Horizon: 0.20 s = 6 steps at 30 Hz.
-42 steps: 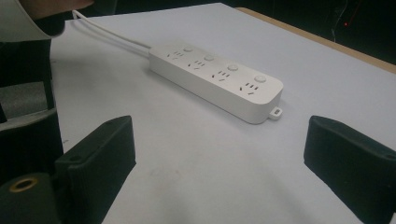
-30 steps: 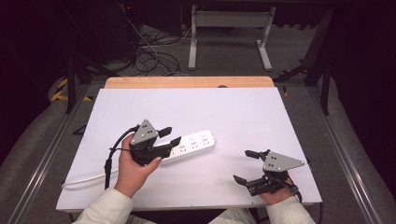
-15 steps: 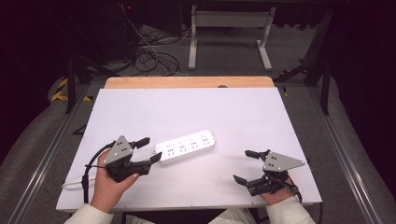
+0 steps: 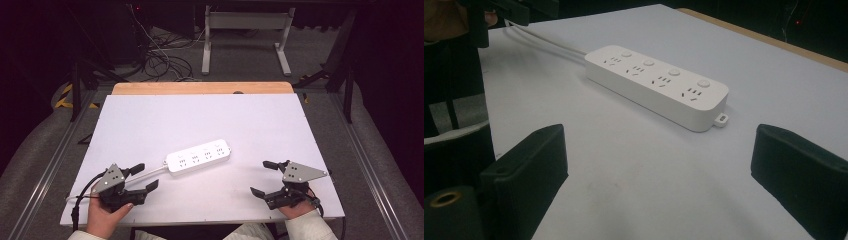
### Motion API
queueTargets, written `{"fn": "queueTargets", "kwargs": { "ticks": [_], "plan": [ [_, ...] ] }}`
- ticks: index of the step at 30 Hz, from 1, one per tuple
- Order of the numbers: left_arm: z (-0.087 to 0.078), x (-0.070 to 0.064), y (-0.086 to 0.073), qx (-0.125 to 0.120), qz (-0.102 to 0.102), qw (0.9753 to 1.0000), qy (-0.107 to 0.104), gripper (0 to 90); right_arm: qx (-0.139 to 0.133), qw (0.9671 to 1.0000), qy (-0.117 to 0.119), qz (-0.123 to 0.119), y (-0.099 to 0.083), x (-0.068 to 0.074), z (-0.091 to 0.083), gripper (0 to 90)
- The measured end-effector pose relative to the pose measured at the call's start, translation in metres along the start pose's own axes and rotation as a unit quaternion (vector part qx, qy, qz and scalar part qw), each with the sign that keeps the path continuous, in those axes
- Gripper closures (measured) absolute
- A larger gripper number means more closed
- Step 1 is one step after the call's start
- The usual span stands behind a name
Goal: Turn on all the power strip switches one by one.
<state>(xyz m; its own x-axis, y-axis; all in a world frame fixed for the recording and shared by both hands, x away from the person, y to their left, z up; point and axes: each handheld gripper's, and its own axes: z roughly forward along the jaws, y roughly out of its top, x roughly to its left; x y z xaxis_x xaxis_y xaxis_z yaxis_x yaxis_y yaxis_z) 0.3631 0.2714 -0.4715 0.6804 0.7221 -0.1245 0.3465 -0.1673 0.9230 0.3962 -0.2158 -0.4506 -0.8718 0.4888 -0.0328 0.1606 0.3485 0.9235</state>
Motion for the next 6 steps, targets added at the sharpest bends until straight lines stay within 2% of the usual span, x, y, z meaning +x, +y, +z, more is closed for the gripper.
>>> {"fn": "queueTargets", "kwargs": {
  "ticks": [1, 2, 4, 6],
  "plan": [
    [-0.0001, 0.0010, -0.0007, -0.006, -0.014, 0.9999, 0.001, 24.0, 0.001, 1.0000, 0.000, 0.000, 0.0000, -0.0002, 0.0000, 8.2],
    [-0.0003, 0.0021, -0.0005, -0.006, -0.015, 0.9999, 0.001, 24.0, 0.002, 1.0000, 0.001, 0.001, -0.0001, -0.0004, 0.0001, 8.2],
    [0.0011, 0.0013, 0.0000, -0.003, -0.008, 0.9999, 0.005, 24.0, 0.003, 1.0000, 0.001, 0.002, -0.0003, -0.0008, 0.0007, 8.1],
    [0.0027, -0.0006, 0.0004, 0.001, 0.009, 0.9999, 0.011, 24.0, 0.003, 1.0000, 0.002, 0.003, -0.0004, -0.0015, 0.0011, 8.1]
  ]
}}
